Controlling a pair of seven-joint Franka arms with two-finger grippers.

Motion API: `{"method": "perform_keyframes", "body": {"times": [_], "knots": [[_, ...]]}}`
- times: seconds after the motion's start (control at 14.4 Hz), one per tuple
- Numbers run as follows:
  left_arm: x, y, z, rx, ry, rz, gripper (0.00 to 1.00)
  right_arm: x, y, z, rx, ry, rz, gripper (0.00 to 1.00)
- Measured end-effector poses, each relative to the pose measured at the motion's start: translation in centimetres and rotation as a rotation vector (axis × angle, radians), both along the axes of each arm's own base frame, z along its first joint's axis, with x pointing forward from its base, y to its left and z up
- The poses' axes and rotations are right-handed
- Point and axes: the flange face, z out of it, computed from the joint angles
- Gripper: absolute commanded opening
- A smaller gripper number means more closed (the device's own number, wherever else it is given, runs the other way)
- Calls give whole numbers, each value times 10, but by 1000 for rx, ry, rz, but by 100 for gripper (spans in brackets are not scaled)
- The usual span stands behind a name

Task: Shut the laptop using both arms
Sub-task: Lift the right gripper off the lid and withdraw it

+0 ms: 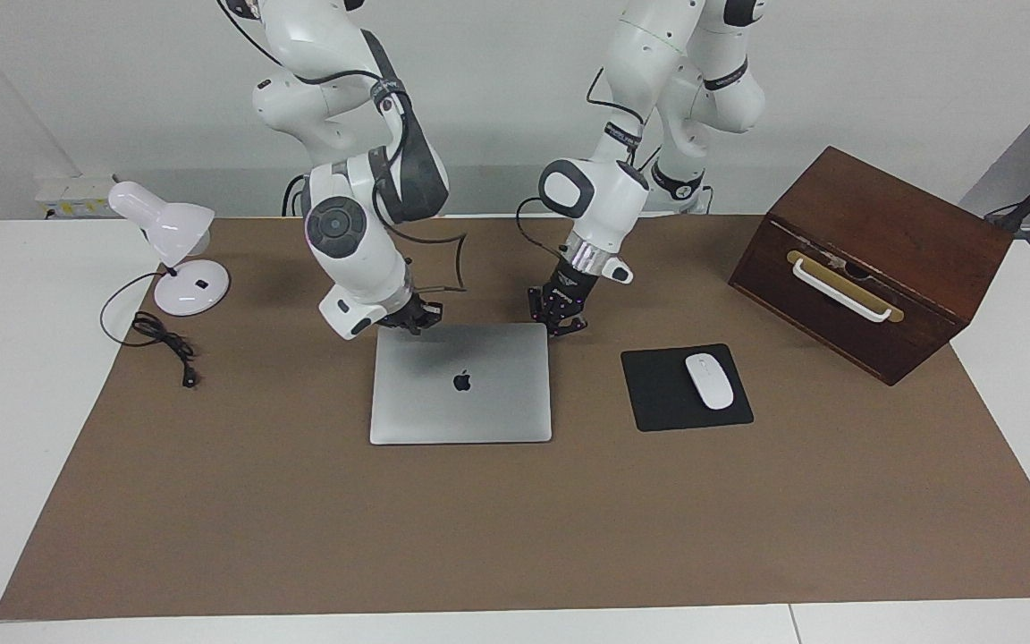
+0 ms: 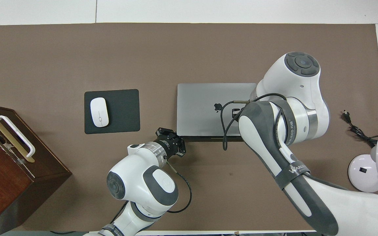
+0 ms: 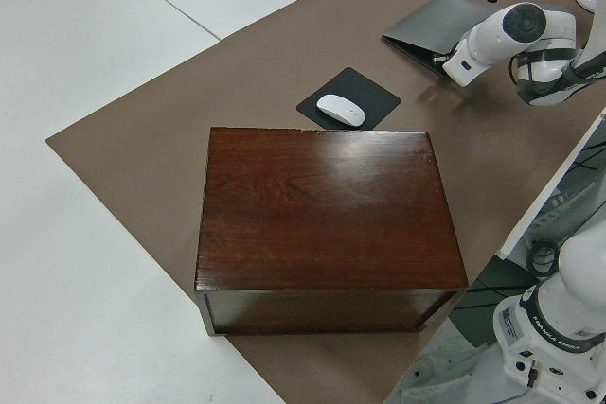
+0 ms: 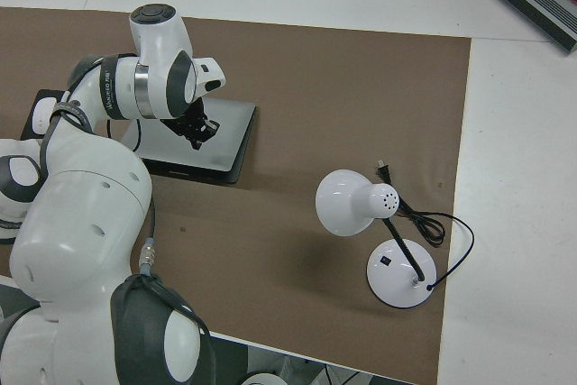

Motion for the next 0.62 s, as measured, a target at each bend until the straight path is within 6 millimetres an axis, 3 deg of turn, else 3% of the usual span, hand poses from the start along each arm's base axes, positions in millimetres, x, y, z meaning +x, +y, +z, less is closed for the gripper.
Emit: {"method": "perform_keyframes", "body": {"times": [0.28,0.62], "knots": [[9,12,2,2,-6,29,0,13,-28,33,12,-26,-11,0],[17,21,14,-14,-23,55,0,21,-95,91,-16,-119,12,0]]}}
